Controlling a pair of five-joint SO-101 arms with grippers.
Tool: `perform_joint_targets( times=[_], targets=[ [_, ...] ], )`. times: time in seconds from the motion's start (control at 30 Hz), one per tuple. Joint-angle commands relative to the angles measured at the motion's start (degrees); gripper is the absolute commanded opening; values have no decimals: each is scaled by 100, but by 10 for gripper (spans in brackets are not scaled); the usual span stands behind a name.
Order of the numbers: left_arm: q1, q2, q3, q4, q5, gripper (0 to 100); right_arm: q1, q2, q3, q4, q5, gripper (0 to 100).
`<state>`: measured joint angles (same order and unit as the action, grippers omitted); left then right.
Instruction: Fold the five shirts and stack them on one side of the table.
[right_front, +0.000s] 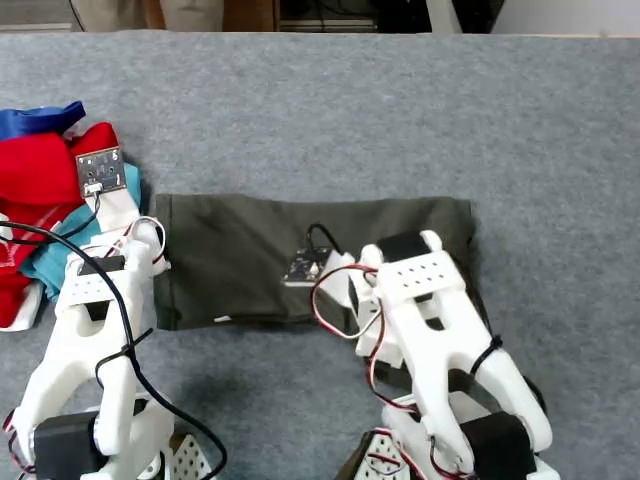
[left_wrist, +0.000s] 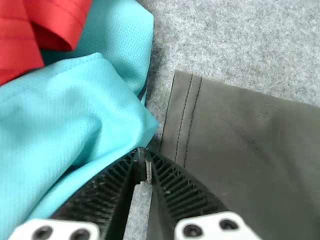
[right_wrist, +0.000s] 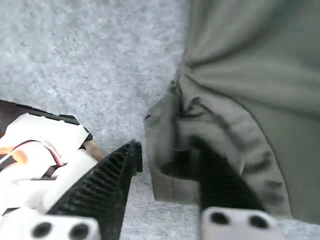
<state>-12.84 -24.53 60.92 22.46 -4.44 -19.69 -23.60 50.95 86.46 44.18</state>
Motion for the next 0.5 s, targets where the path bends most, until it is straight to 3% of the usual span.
perform_joint_targets(
  times=[0.0, 0.17, 0.27, 0.37, 0.47],
  targets=[
    [-35, -171, -62, -114, 44, 19, -101, -163, -215, 281, 149, 299],
    [-35, -171, -62, -114, 44, 19, 189, -171, -1613, 1108, 176, 284],
    [-35, -171, -70, -114, 44, 19, 444, -110, -2431, 1231, 360, 169],
    [-35, -171, -70, -114, 44, 19, 769, 127, -2571, 677, 369, 23],
    [-35, -171, -62, -114, 44, 19, 989, 743, -2202, -9, 360, 19]
  ],
)
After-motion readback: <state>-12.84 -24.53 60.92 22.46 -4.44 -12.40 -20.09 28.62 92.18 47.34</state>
